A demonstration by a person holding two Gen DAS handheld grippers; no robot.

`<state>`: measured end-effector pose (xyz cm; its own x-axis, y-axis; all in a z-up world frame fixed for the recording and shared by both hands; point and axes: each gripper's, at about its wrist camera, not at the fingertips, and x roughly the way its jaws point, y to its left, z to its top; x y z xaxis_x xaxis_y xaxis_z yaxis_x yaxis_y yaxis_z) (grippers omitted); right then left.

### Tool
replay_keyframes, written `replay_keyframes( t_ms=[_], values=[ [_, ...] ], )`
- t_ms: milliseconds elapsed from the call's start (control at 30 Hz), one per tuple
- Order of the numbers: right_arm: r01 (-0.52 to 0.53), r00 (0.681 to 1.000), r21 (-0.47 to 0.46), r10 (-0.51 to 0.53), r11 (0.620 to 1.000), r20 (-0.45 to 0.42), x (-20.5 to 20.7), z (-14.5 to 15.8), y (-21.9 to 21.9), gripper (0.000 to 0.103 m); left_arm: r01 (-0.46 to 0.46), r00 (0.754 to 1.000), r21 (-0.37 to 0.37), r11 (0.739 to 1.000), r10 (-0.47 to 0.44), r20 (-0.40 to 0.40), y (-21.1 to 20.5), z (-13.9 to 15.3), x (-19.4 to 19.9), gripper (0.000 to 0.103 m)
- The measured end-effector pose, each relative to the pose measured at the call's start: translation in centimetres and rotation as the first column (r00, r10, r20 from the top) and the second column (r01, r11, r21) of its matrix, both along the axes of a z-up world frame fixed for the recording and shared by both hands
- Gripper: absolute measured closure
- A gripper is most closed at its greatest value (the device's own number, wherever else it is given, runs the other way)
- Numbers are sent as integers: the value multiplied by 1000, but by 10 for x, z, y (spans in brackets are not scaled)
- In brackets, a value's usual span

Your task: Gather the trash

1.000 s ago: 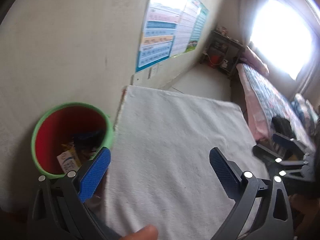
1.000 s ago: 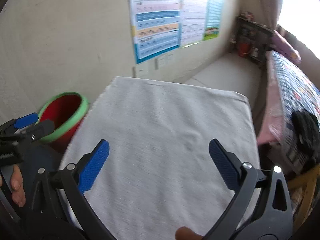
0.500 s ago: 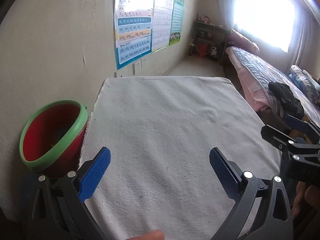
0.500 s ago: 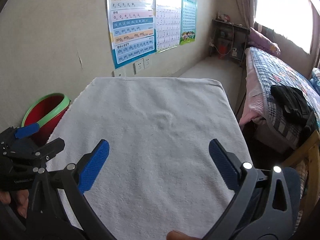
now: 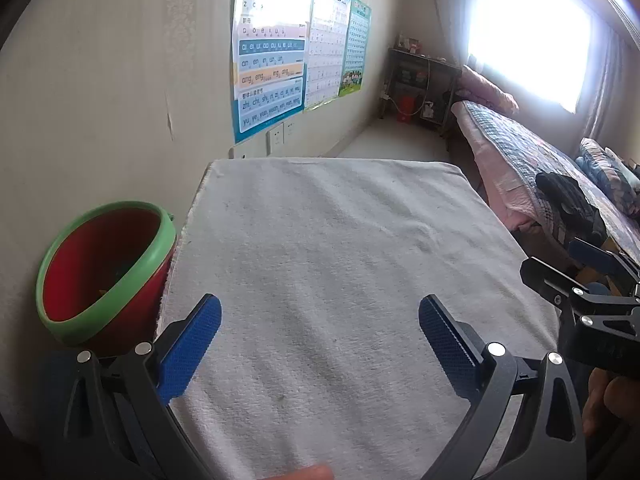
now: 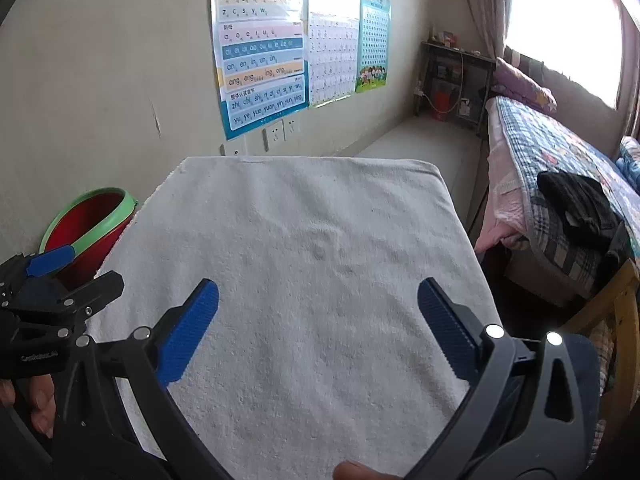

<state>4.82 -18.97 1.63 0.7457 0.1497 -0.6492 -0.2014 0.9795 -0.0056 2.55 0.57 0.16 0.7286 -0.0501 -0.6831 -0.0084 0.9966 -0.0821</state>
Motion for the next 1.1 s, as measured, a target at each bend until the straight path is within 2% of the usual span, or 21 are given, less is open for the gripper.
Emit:
replay_keyframes(
  t_ms=[467, 1100],
  values=[
    [13, 999, -11, -12, 1000, 41, -8, 5, 4, 5, -30, 1000, -24, 999, 30, 5, 8, -1, -3, 8],
    [-24, 999, -29, 25, 999, 45, -16, 4, 13, 5, -41, 999, 4, 999, 41, 8, 6, 0, -7, 8]
  ],
)
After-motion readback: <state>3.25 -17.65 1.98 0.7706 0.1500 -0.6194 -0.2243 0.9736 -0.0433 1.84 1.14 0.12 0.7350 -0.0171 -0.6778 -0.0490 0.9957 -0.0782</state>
